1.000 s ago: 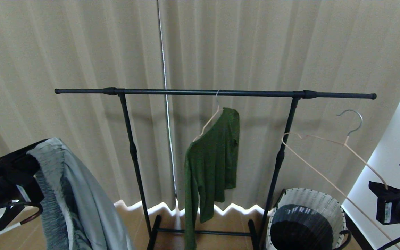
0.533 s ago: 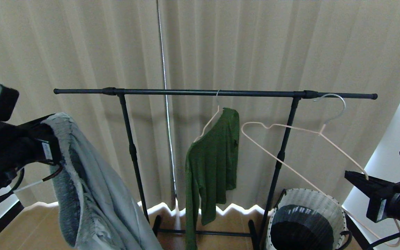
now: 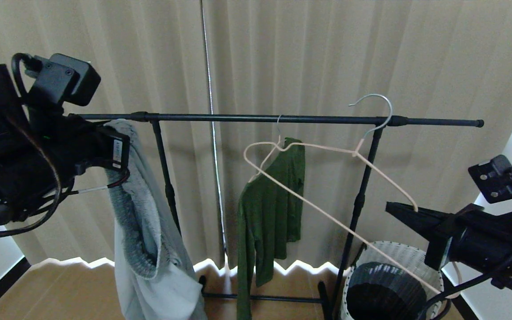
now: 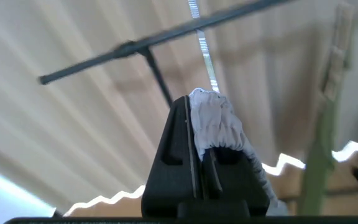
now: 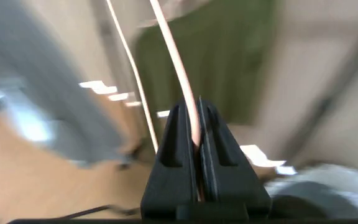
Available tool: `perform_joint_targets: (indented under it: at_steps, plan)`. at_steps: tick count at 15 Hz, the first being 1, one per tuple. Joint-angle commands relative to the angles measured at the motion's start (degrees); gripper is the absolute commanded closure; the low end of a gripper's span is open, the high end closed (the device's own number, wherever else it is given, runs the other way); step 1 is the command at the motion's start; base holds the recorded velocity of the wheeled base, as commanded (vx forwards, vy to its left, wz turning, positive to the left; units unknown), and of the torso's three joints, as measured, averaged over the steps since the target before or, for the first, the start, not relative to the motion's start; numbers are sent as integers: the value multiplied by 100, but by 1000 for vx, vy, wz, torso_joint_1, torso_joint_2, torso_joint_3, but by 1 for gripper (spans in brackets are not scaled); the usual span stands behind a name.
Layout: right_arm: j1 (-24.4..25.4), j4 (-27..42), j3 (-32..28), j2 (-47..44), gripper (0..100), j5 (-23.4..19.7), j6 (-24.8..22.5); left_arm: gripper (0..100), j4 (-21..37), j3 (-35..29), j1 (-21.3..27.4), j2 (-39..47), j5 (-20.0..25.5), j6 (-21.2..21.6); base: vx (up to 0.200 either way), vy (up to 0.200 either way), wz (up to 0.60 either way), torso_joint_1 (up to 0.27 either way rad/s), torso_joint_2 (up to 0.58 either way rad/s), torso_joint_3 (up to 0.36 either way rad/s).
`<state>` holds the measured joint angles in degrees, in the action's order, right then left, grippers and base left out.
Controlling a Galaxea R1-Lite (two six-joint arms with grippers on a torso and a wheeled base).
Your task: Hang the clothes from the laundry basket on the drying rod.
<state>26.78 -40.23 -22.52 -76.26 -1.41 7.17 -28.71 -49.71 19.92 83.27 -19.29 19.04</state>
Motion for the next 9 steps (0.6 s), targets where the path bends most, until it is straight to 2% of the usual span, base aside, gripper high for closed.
perform_joint_targets:
  at_steps: [1, 4, 6, 9]
  plan:
    - [670, -20, -130, -468, 100, 18, 452, 100, 23, -504, 65, 681, -181, -129, 0, 0, 0, 0, 0, 0]
    - [1268, -29, -183, -477, 100, 177, 909, 100, 23, -856, 232, 1376, -462, -726, 0, 0, 0, 0, 0, 0]
    - [1549, -29, -192, -433, 100, 379, 1023, 100, 23, -1093, 276, 1789, -884, -946, 0, 0, 0, 0, 0, 0]
    - [1734, -29, -201, -389, 100, 423, 1103, 100, 32, -1163, 276, 1885, -928, -955, 0, 0, 0, 0, 0, 0]
